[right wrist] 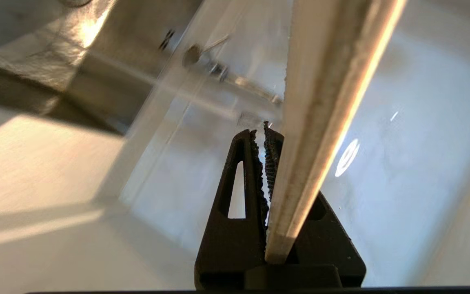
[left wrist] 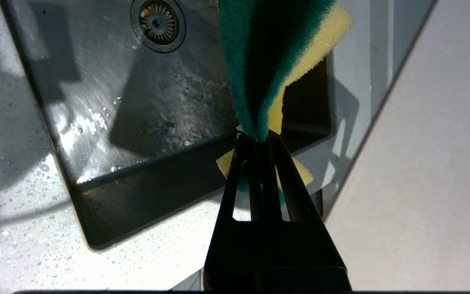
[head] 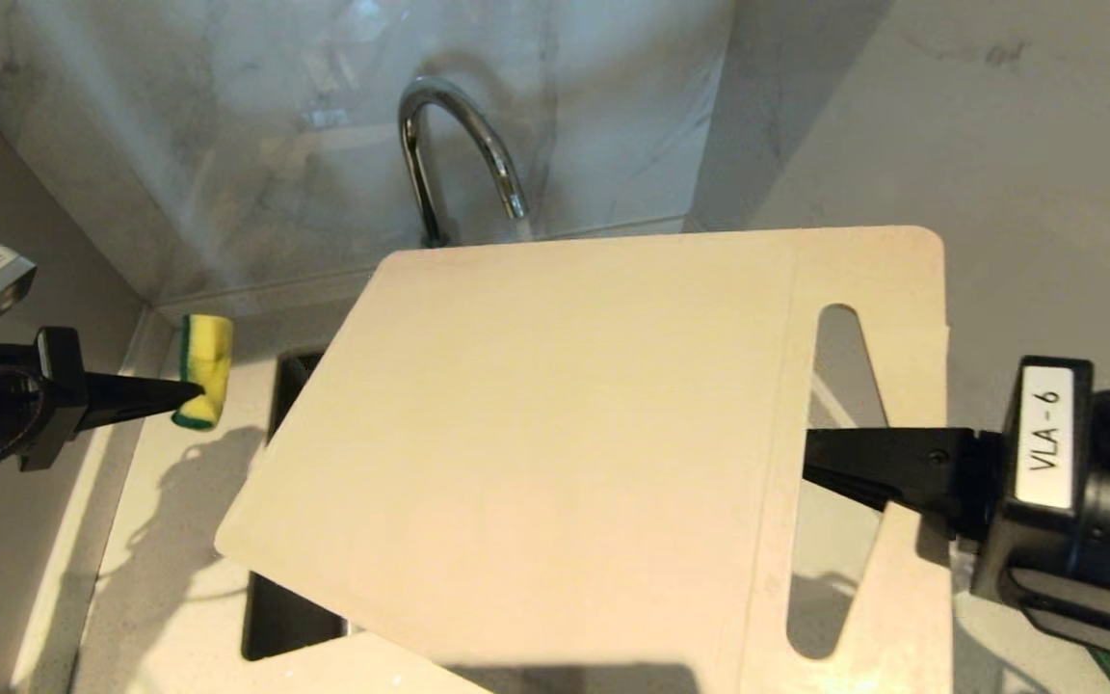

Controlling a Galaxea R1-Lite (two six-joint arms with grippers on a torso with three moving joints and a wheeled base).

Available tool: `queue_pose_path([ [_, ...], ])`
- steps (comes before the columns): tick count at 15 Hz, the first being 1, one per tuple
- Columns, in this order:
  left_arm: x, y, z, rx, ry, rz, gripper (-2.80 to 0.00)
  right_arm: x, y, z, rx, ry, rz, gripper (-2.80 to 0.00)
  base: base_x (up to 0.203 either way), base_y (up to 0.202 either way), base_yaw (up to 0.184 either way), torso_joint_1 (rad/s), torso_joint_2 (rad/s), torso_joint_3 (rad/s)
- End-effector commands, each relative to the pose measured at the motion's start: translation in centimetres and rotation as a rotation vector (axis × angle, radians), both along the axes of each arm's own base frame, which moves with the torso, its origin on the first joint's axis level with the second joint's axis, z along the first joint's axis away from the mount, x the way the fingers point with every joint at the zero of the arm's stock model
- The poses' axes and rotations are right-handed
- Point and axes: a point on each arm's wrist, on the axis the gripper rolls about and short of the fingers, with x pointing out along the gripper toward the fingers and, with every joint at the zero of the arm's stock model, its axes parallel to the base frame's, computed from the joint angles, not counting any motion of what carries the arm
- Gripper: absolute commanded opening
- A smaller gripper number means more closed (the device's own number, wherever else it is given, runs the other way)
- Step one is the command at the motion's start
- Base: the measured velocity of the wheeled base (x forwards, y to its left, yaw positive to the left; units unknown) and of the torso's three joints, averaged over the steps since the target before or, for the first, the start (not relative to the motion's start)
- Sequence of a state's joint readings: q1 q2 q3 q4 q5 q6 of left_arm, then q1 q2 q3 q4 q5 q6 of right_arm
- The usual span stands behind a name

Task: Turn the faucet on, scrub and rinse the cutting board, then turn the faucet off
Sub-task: Put down the cutting board

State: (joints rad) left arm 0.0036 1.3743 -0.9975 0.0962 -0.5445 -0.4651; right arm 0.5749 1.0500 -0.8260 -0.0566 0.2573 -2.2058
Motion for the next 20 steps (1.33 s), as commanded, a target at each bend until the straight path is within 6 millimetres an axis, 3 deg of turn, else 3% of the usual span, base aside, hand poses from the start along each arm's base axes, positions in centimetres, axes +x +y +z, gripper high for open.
queue_pose_path([
  [1, 0.7, -0.1, -0.3, -0.005, 0.015, -0.006, -2.80, -3.3, -2.3, -0.5, 0.066, -0.034, -0.073, -2.80, 0.000, 0.000, 0.000, 0.000, 0.00, 0.000],
  [3, 0.9, -0.2, -0.4, -0.005, 0.022, -0.015, -2.80, -5.3, -3.9, -1.0, 0.115, -0.036, -0.196, -2.80, 0.000, 0.000, 0.000, 0.000, 0.00, 0.000],
  [5, 1.2, -0.4, -0.7, -0.004, 0.031, -0.019, -2.80, -6.6, -5.1, -2.6, 0.142, 0.101, -0.339, -2.80, 0.000, 0.000, 0.000, 0.000, 0.00, 0.000],
  [10, 1.6, -0.3, -1.1, -0.003, 0.047, -0.016, -2.80, -6.8, -5.6, -5.9, 0.224, 0.270, -0.515, -2.80, 0.000, 0.000, 0.000, 0.000, 0.00, 0.000],
  [15, 2.7, -0.3, -2.1, -0.004, 0.087, -0.014, -2.80, -5.7, -5.1, -8.1, 0.284, 0.365, -0.669, -2.80, 0.000, 0.000, 0.000, 0.000, 0.00, 0.000],
  [20, 3.1, -0.4, -2.5, -0.009, 0.110, -0.015, -2.80, -2.1, -2.9, -8.8, 0.323, 0.325, -0.691, -2.80, 0.000, 0.000, 0.000, 0.000, 0.00, 0.000],
])
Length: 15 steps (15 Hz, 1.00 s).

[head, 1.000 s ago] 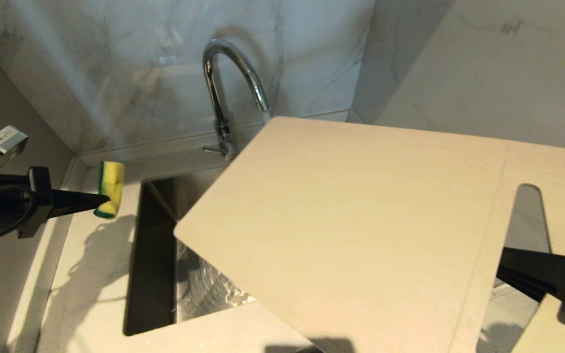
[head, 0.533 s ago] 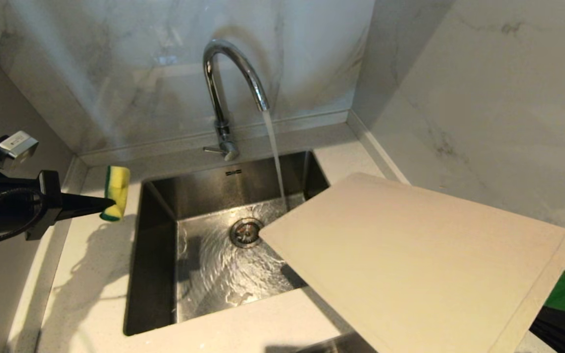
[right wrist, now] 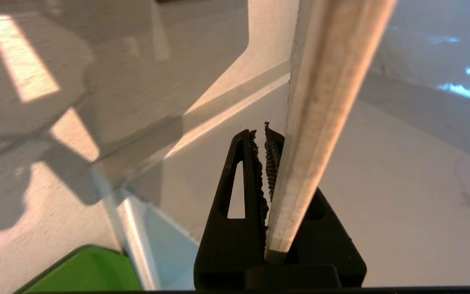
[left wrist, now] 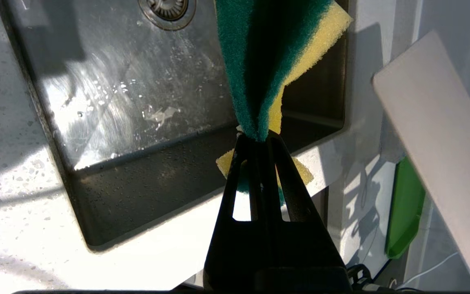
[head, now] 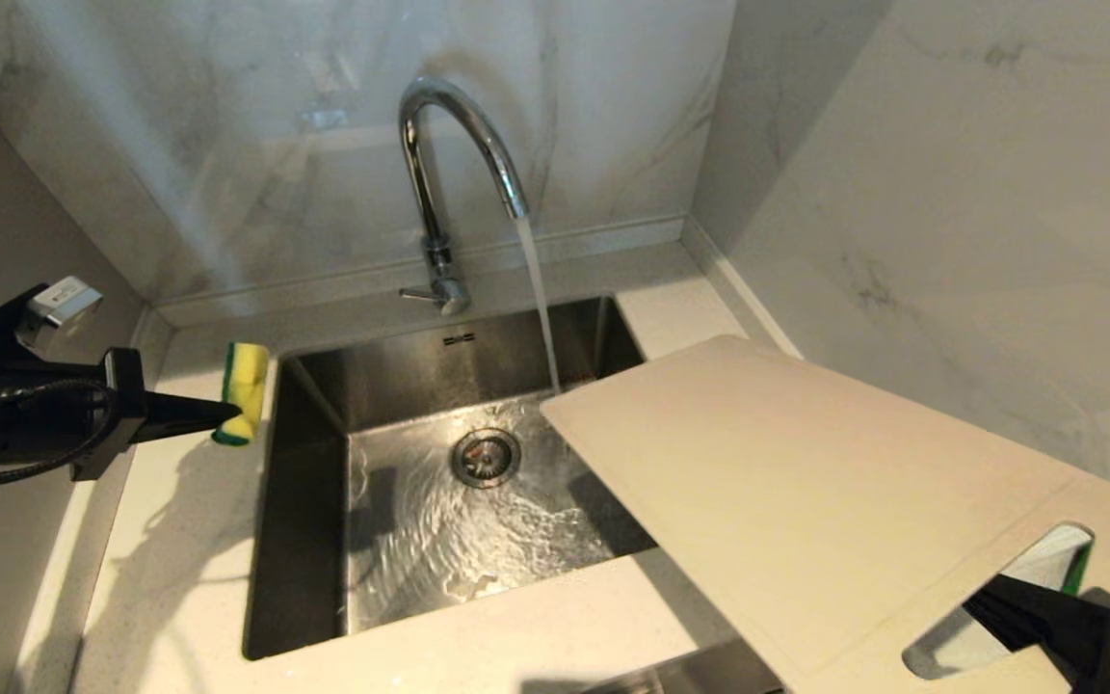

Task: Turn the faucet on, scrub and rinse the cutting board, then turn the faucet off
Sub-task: Put down the cutting board

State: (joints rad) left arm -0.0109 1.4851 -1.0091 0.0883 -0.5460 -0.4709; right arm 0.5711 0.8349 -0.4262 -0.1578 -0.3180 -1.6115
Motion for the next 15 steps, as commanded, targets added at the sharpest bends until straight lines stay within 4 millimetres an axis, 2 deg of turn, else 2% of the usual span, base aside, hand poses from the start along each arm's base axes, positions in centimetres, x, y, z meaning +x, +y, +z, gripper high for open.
queue_pose_path([
  [1, 0.6, 0.0, -0.6, -0.004, 0.026, -0.002, -2.80, 2.1, 1.3, -1.0, -0.038, 0.038, -0.015, -2.80, 0.000, 0.000, 0.000, 0.000, 0.00, 0.000],
  [5, 1.9, 0.0, -1.7, -0.003, 0.067, -0.003, -2.80, 3.5, 0.8, -1.8, -0.061, 0.089, -0.109, -2.80, 0.000, 0.000, 0.000, 0.000, 0.00, 0.000],
  [15, 2.8, -0.3, -2.8, -0.005, 0.107, -0.018, -2.80, 4.5, 1.1, -3.7, -0.049, 0.201, -0.148, -2.80, 0.000, 0.000, 0.000, 0.000, 0.00, 0.000],
])
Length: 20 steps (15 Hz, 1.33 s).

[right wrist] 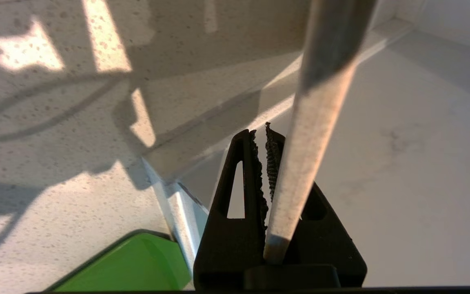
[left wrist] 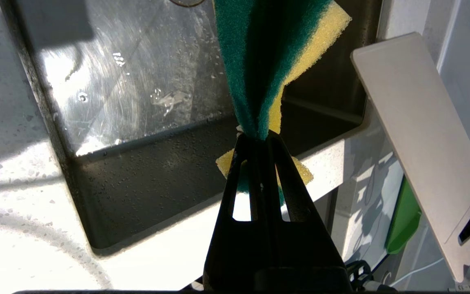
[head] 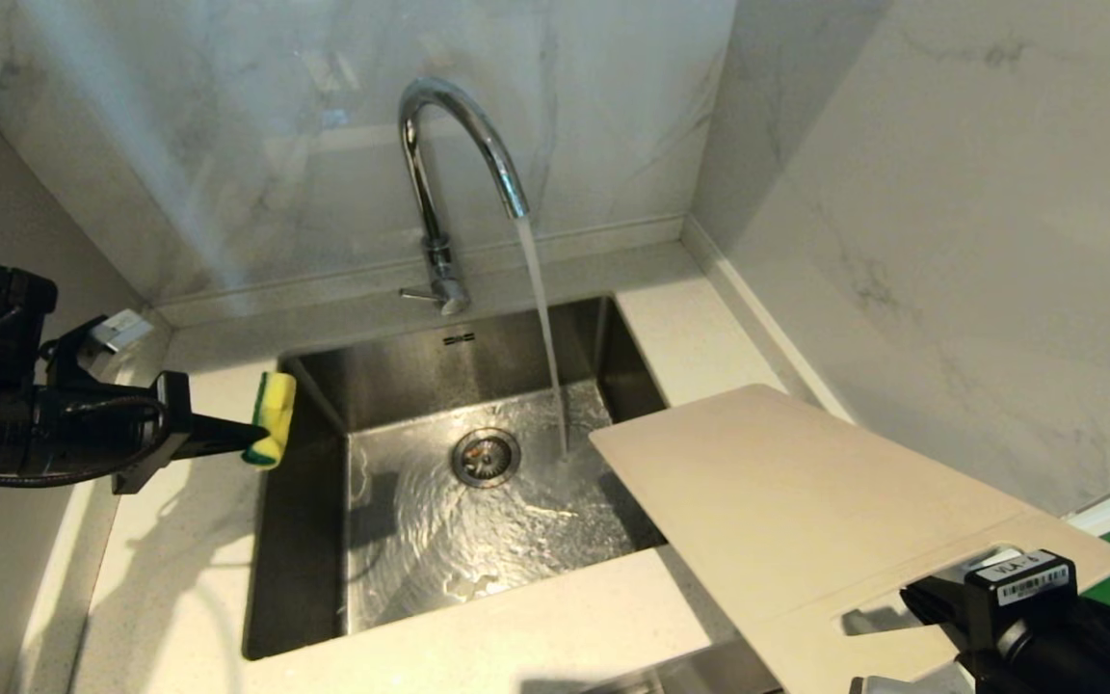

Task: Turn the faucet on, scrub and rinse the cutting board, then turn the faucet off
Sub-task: Put down the cutting board

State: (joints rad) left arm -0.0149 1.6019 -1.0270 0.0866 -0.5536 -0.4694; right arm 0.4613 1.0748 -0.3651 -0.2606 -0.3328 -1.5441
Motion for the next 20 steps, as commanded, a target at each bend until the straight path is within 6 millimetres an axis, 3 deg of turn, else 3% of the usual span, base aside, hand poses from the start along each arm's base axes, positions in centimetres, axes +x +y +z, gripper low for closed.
queue_pose_path([
  [1, 0.2, -0.3, -0.3, -0.004, 0.016, -0.010, -2.80, 0.2, 0.1, -0.6, -0.007, 0.031, -0.005, -2.80, 0.000, 0.000, 0.000, 0.000, 0.00, 0.000],
  [10, 0.8, -0.4, -1.4, 0.000, 0.053, -0.012, -2.80, -0.6, -0.1, -4.6, 0.010, 0.251, 0.041, -2.80, 0.000, 0.000, 0.000, 0.000, 0.00, 0.000],
  [20, 0.4, -0.9, -1.1, -0.003, 0.048, -0.028, -2.80, 3.0, -0.2, -8.0, 0.068, 0.529, 0.034, -2.80, 0.000, 0.000, 0.000, 0.000, 0.00, 0.000],
])
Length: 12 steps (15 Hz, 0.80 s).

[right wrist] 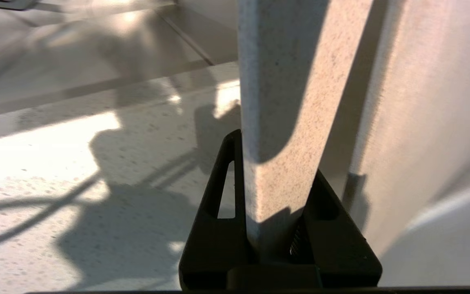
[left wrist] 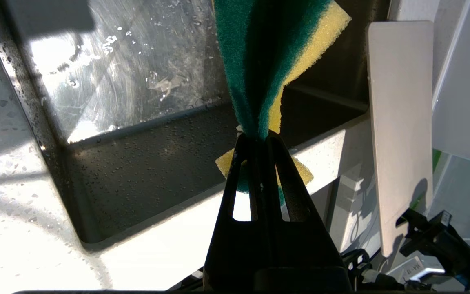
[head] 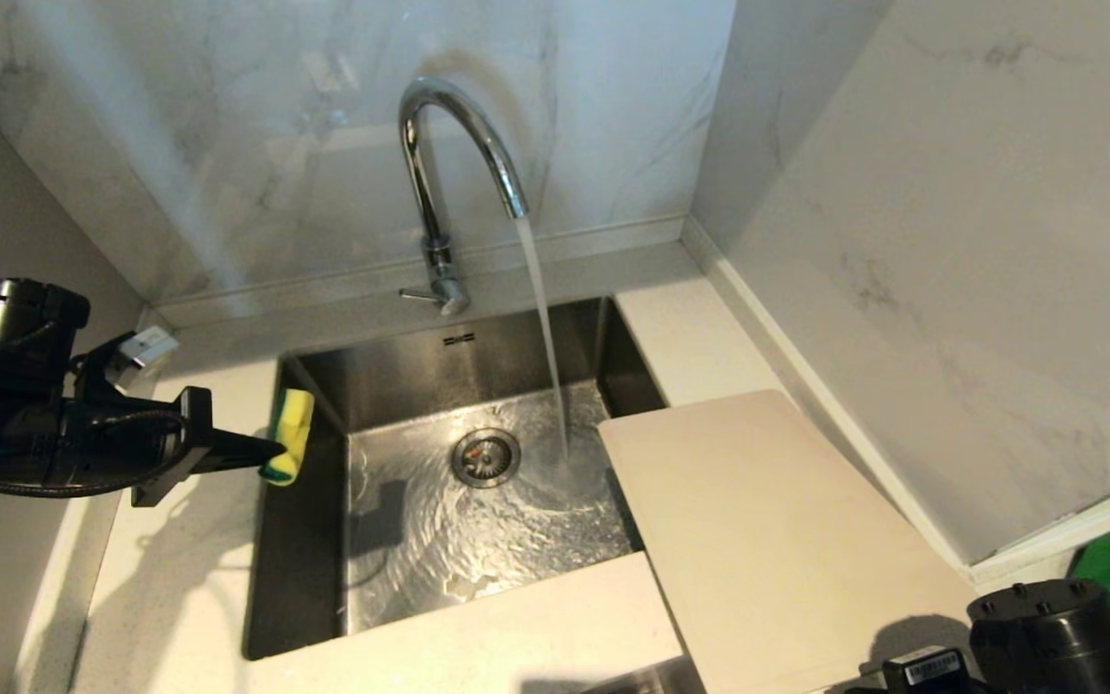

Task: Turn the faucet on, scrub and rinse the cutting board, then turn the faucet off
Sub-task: Put down the cutting board

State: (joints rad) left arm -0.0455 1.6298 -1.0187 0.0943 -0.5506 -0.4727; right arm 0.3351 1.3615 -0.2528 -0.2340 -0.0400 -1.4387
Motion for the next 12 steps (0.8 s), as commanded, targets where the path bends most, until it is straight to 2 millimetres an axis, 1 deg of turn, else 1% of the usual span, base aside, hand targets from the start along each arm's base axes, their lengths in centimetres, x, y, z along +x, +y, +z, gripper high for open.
queue_pose_path([
  [1, 0.1, 0.0, -0.2, -0.004, 0.008, -0.001, -2.80, 1.4, 0.2, -1.1, -0.013, 0.066, 0.009, -2.80, 0.000, 0.000, 0.000, 0.000, 0.00, 0.000],
  [5, 0.2, 0.0, -0.3, -0.004, 0.008, -0.001, -2.80, 2.9, 0.8, -1.6, 0.003, 0.091, 0.053, -2.80, 0.000, 0.000, 0.000, 0.000, 0.00, 0.000],
  [7, 0.4, 0.0, -0.5, -0.003, 0.017, -0.001, -2.80, 4.3, 1.4, -1.4, 0.030, 0.089, 0.075, -2.80, 0.000, 0.000, 0.000, 0.000, 0.00, 0.000],
  [12, 1.0, -0.1, -1.3, 0.002, 0.042, 0.001, -2.80, 4.7, 1.6, -2.0, 0.018, 0.118, 0.106, -2.80, 0.000, 0.000, 0.000, 0.000, 0.00, 0.000],
])
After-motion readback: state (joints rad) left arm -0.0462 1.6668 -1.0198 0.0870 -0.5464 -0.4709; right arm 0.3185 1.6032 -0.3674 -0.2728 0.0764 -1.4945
